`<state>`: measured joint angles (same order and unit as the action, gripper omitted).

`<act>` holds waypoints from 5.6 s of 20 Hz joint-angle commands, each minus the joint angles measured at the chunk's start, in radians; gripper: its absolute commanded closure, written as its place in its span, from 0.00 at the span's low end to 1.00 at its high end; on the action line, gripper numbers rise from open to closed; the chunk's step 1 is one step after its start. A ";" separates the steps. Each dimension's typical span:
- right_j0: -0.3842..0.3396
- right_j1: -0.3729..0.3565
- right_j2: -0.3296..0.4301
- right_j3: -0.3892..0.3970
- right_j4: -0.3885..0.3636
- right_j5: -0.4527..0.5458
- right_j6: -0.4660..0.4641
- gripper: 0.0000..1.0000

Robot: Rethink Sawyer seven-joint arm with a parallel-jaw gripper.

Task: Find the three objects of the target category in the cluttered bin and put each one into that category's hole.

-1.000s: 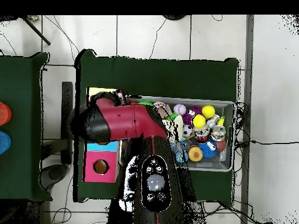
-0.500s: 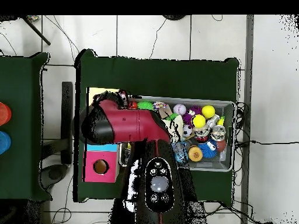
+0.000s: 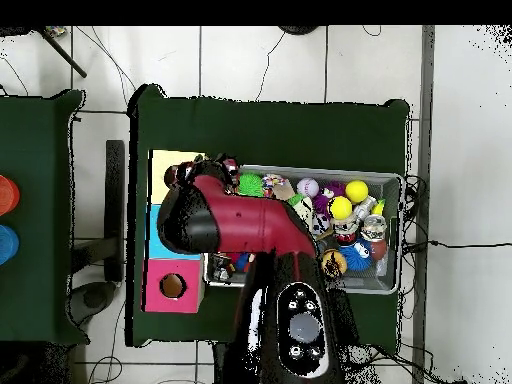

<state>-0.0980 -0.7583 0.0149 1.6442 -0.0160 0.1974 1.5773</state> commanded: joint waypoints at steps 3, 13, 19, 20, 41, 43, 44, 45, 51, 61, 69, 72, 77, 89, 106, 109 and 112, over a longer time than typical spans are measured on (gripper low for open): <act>-0.134 -0.031 0.068 0.151 0.025 -0.061 0.207 0.00; -0.175 -0.012 0.066 0.126 -0.015 0.024 0.120 0.00; -0.202 -0.012 0.079 0.102 -0.037 0.118 0.044 0.00; -0.206 -0.008 0.079 0.097 -0.042 0.126 0.034 0.00; -0.337 0.135 0.229 0.051 -0.155 0.101 -0.033 0.00; -0.329 0.141 0.221 0.039 -0.164 0.092 -0.019 0.00; -0.326 0.145 0.219 0.032 -0.169 0.094 -0.019 0.00; -0.323 0.149 0.217 0.026 -0.174 0.096 -0.019 0.00; -0.327 0.175 0.243 -0.012 -0.204 0.091 -0.034 0.00; -0.335 0.167 0.252 -0.011 -0.210 0.051 0.028 0.00; -0.327 0.187 0.243 -0.020 -0.212 -0.023 0.071 0.00; -0.328 0.192 0.242 -0.023 -0.208 -0.047 0.086 0.00; -0.329 0.212 0.239 -0.036 -0.206 -0.079 0.100 0.00; -0.321 0.222 0.224 -0.053 -0.197 -0.009 0.075 0.00; -0.339 0.249 0.244 -0.046 -0.174 0.029 0.077 0.00; -0.337 0.267 0.226 -0.057 -0.180 0.026 0.076 0.00; -0.336 0.277 0.223 -0.056 -0.177 0.010 0.088 0.00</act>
<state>-0.4185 -0.5468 0.1925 1.6285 -0.1903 0.1562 1.5773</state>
